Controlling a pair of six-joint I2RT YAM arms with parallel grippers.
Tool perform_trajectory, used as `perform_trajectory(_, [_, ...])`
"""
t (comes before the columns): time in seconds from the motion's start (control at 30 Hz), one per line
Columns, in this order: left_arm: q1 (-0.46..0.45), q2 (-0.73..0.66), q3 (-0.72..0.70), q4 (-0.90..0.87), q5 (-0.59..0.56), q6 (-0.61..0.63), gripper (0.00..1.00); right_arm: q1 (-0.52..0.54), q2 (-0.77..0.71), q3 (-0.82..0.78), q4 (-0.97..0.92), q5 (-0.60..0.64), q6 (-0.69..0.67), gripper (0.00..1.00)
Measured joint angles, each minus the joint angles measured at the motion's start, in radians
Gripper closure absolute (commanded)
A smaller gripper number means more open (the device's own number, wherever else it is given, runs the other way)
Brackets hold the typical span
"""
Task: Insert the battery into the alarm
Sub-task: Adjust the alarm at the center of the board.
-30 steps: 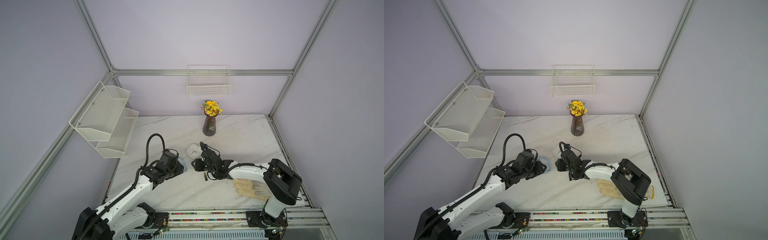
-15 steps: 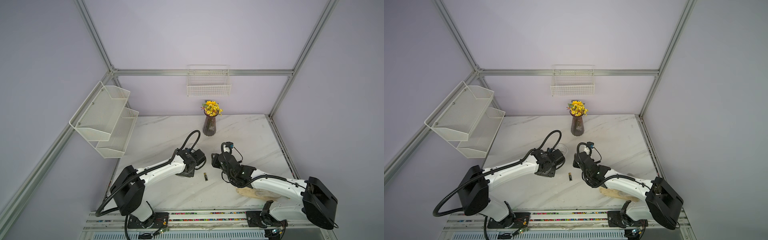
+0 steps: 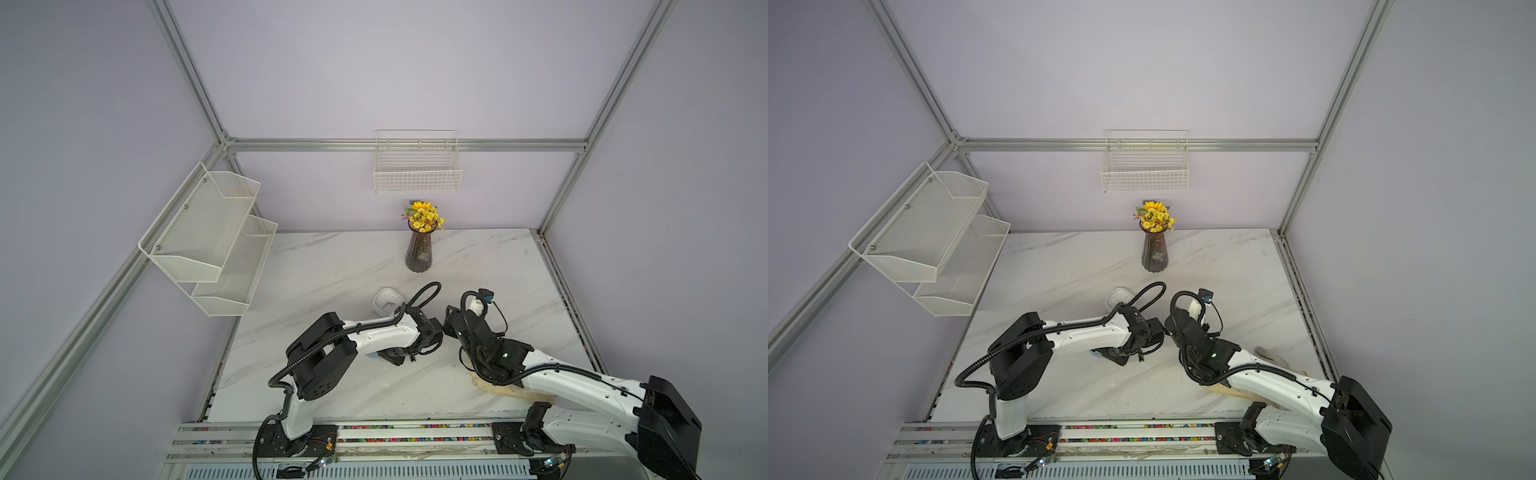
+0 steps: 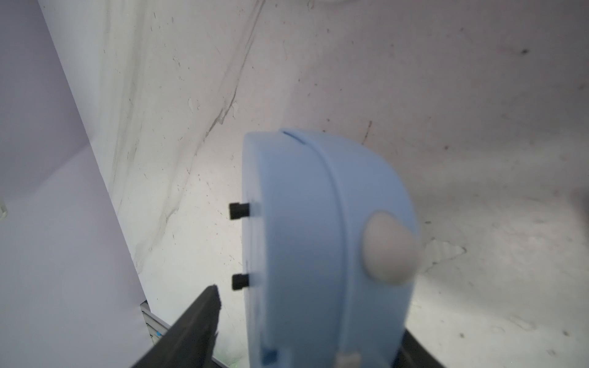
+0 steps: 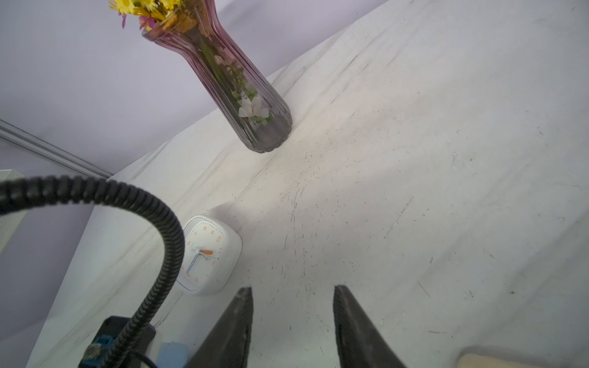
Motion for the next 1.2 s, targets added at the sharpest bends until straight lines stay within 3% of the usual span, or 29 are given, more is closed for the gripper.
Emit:
perform_trajectory(0.5, [0.017, -0.246, -0.117, 0.291, 0.185, 0.052, 0.19, 0.0, -0.089, -0.005, -0.022, 0.016, -0.034, 0.55])
perform_trajectory(0.7, [0.157, -0.505, -0.298, 0.482, 0.289, 0.056, 0.18, 0.0, -0.065, -0.001, 0.035, -0.101, -0.115, 0.55])
perform_trajectory(0.9, [0.356, -0.77, -0.567, 0.706, 0.379, 0.023, 0.17, 0.0, 0.151, 0.085, 0.058, -0.268, -0.142, 0.62])
perform_trajectory(1.03, [0.442, -0.8, -0.716, 0.86, 0.48, -0.016, 0.15, 0.0, 0.253, 0.094, 0.074, -0.367, -0.125, 0.62])
perform_trajectory(1.2, [0.484, -0.727, -0.798, 1.009, 0.62, -0.056, 0.17, 0.0, 0.352, 0.109, 0.095, -0.477, -0.097, 0.7])
